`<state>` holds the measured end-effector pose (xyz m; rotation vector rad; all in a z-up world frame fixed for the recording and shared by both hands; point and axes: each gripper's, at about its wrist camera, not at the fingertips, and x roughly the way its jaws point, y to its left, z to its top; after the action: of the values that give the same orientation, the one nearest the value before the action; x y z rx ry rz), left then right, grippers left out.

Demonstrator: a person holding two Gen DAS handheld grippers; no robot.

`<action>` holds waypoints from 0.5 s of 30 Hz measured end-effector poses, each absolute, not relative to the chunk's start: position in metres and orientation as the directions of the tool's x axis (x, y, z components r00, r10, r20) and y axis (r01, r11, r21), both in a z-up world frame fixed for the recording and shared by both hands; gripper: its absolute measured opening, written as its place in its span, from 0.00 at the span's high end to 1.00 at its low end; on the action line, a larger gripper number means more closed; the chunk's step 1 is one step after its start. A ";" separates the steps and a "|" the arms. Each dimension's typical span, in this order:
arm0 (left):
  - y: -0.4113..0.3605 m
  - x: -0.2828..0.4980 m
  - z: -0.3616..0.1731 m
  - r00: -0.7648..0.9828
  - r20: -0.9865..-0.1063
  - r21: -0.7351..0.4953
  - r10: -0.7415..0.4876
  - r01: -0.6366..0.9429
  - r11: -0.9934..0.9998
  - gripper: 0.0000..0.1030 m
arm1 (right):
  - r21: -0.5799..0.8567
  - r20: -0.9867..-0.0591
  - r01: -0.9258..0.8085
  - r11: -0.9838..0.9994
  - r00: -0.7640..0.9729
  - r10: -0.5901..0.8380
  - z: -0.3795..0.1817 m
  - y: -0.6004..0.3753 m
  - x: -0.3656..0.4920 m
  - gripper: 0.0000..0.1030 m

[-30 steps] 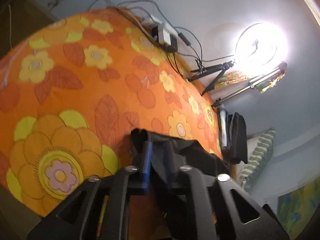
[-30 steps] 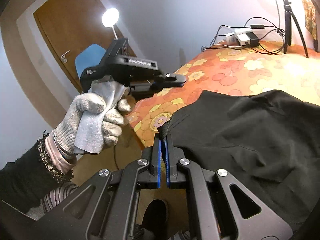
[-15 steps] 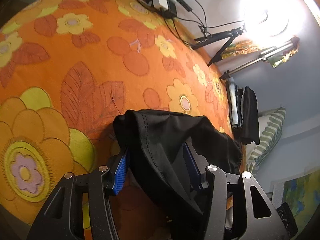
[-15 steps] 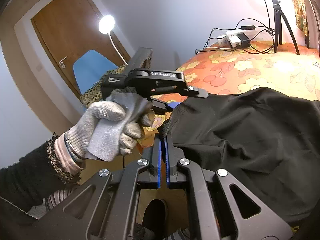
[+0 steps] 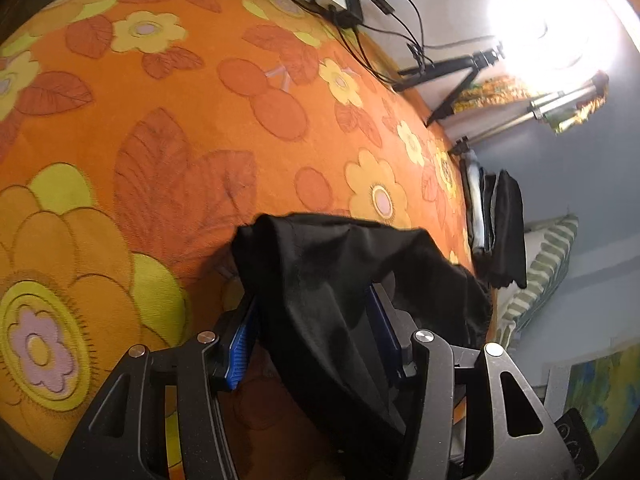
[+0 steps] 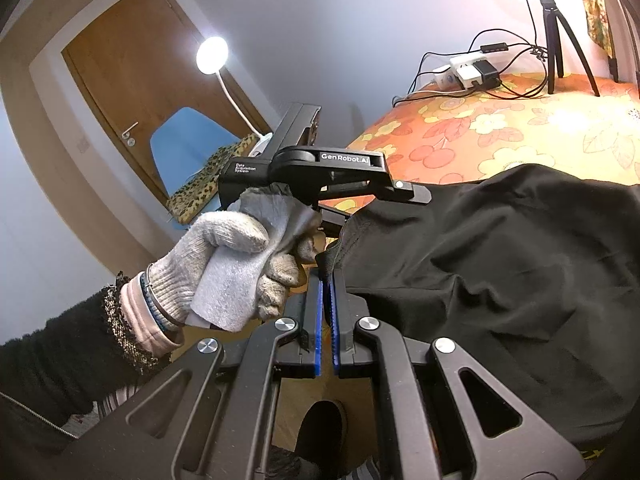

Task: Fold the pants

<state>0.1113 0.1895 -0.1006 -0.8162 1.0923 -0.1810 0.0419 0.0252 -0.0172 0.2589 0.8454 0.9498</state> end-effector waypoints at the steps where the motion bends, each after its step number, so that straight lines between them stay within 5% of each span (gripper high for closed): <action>1: 0.193 0.110 -0.097 0.489 -0.718 -0.661 -0.496 -0.255 0.705 0.50 | 0.539 -0.520 -0.608 0.583 0.304 0.798 -0.016 0.024 0.043 0.97; 15: 0.190 0.113 -0.108 0.460 -0.684 -0.719 -0.566 -0.300 0.626 0.50 | 0.554 -0.499 -0.576 0.601 0.349 0.794 -0.004 0.002 0.051 0.97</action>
<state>0.1126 0.1896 -0.1083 -0.9268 1.1217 -0.1960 0.0514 0.0016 -0.0039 0.3043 0.8182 0.9050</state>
